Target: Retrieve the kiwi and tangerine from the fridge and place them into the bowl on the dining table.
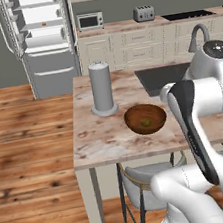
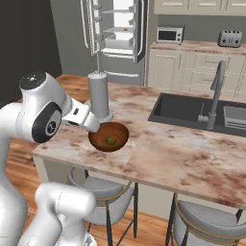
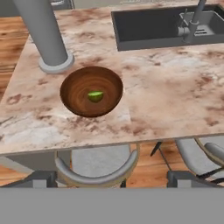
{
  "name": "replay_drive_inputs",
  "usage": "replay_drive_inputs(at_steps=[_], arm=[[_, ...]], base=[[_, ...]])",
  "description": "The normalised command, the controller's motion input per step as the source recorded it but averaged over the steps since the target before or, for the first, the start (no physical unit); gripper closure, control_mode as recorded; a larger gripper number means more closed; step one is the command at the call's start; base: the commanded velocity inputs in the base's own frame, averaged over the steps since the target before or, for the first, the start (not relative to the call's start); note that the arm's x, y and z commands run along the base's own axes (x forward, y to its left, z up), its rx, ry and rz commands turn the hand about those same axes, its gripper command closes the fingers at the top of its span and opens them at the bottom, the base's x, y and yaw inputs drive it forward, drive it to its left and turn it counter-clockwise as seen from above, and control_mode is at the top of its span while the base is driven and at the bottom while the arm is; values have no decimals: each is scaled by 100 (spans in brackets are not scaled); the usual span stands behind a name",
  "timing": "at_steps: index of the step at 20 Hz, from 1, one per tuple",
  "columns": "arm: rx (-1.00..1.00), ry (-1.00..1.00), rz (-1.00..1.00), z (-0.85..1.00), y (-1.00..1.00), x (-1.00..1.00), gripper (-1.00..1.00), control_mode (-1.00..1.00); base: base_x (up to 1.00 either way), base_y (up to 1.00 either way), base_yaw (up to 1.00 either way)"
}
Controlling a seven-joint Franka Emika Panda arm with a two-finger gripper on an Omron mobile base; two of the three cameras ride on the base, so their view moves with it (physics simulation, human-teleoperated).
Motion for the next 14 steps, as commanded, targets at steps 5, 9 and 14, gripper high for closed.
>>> replay_drive_inputs(at_steps=[5, 9, 14], arm=[[-1, 0, 0, 12, 0, -27, -100, 100], [0, 0, 0, 0, 0, 0, -100, 100], [0, 0, 0, 0, 0, 0, -100, 100]], base=[[-41, 7, 0], [-58, 33, 2], [-29, 67, 4]])
